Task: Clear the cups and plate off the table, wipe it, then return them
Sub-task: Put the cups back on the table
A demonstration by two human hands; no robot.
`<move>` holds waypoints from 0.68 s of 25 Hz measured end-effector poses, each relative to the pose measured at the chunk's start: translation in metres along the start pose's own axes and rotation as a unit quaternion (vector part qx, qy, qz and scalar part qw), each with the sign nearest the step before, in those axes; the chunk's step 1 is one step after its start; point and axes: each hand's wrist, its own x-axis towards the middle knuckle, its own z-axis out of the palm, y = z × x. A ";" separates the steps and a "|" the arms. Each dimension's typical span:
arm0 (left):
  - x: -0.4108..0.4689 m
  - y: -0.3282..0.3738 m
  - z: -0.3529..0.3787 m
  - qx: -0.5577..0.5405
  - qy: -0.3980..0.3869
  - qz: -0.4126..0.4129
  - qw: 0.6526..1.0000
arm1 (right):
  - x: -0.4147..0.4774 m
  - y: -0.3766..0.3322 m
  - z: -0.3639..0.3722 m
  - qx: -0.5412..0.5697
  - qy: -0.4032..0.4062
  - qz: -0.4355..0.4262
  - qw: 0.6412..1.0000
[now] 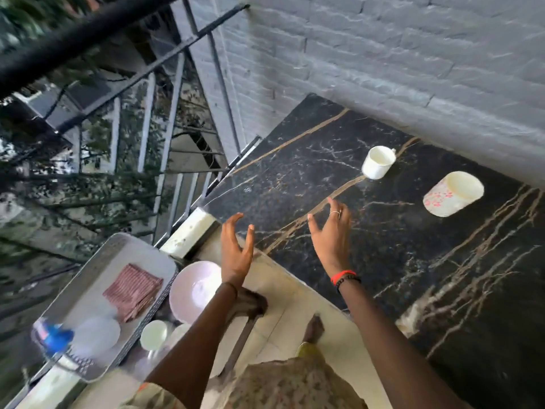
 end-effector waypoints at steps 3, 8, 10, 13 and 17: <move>-0.041 -0.034 -0.055 -0.003 0.038 -0.022 0.999 | -0.051 -0.024 0.034 -0.005 -0.036 -0.033 0.999; -0.109 -0.093 -0.135 0.032 0.085 -0.123 0.988 | -0.131 -0.054 0.090 0.005 -0.134 -0.077 0.988; -0.134 -0.117 -0.160 0.078 0.099 -0.181 0.975 | -0.160 -0.058 0.111 -0.006 -0.171 -0.121 0.978; -0.162 -0.153 -0.191 0.139 0.111 -0.270 0.946 | -0.198 -0.061 0.145 -0.042 -0.275 -0.175 0.944; -0.176 -0.192 -0.206 0.171 0.067 -0.355 0.917 | -0.233 -0.049 0.194 -0.135 -0.426 -0.312 0.838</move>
